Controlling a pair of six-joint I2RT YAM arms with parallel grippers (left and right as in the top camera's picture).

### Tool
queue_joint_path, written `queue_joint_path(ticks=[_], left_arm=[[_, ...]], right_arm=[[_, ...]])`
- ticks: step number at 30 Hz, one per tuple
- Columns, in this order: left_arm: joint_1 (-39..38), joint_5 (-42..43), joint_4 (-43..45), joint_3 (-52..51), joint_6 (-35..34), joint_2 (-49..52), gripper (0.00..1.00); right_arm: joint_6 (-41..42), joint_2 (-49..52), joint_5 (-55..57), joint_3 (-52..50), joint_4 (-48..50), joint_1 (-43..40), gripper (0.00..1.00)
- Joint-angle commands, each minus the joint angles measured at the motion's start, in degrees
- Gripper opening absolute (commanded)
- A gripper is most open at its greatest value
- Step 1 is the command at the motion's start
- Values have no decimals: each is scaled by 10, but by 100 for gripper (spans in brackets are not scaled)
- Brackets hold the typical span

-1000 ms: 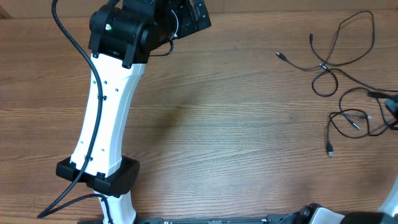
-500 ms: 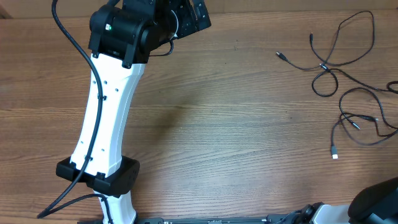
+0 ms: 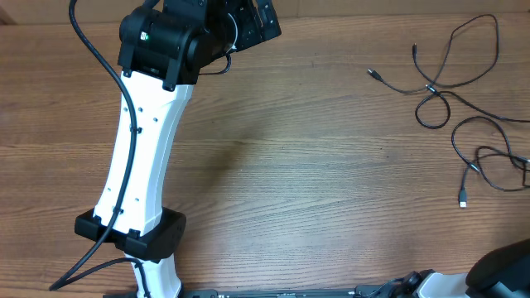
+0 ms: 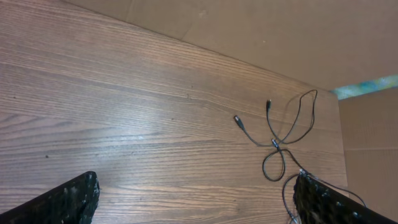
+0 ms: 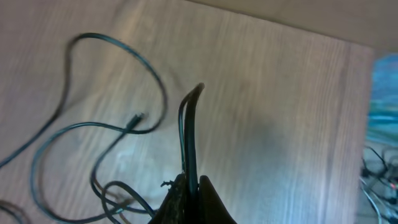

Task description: Untangle cables

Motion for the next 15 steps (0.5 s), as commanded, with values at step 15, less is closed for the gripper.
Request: queue_joint_path(ticks=[15], left_arm=[[3, -4, 0, 0, 13, 7, 100]], right_arm=[[-3, -1, -20, -84, 119, -23, 4]])
